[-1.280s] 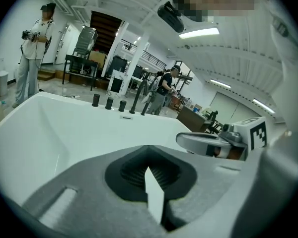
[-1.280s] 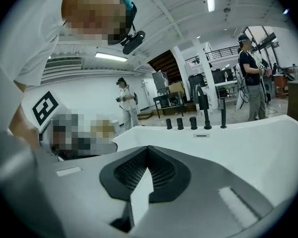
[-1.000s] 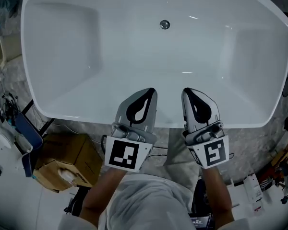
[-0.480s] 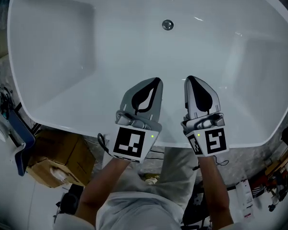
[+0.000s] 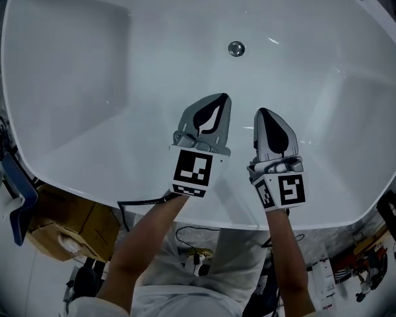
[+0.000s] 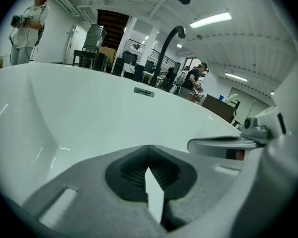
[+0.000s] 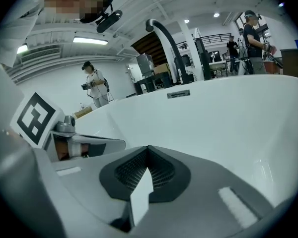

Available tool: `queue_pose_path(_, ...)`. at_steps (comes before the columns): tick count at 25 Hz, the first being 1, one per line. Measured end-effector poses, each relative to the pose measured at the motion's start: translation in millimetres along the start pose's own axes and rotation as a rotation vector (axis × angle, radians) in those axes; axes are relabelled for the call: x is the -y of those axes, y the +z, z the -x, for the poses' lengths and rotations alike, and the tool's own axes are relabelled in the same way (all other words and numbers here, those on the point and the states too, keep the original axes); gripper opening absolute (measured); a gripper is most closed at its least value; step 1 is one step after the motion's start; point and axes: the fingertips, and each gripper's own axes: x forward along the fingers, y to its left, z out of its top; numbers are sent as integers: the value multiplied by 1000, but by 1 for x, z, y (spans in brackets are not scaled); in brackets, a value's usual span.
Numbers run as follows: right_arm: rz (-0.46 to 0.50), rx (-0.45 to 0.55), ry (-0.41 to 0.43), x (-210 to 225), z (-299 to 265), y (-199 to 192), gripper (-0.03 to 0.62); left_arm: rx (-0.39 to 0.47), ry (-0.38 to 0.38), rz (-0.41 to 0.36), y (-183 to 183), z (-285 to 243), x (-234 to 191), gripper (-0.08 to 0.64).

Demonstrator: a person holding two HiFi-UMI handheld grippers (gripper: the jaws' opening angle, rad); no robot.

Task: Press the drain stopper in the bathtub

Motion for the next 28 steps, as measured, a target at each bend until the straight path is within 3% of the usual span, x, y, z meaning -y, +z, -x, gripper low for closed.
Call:
queue_pose_path(10, 19, -27, -15, 39, -42, -37, 3, -29, 11, -42, -45, -85, -27, 0)
queue_pose_path(15, -142, -51, -22, 64, -64, -70, 2, -62, 18, -93, -81, -128, -32, 0)
queue_pose_path(18, -95, -58, -34, 69, -76, -84, 2, -85, 39, -75, -105, -150, -44, 0)
queue_pose_path(22, -117, -63, -50, 78, -83, -103, 3, -141, 88, -42, -131, -175, -62, -2)
queue_pose_path(28, -179, -112, -60, 93, -98, -133, 2, -184, 69, -116, -155, -204, -71, -2)
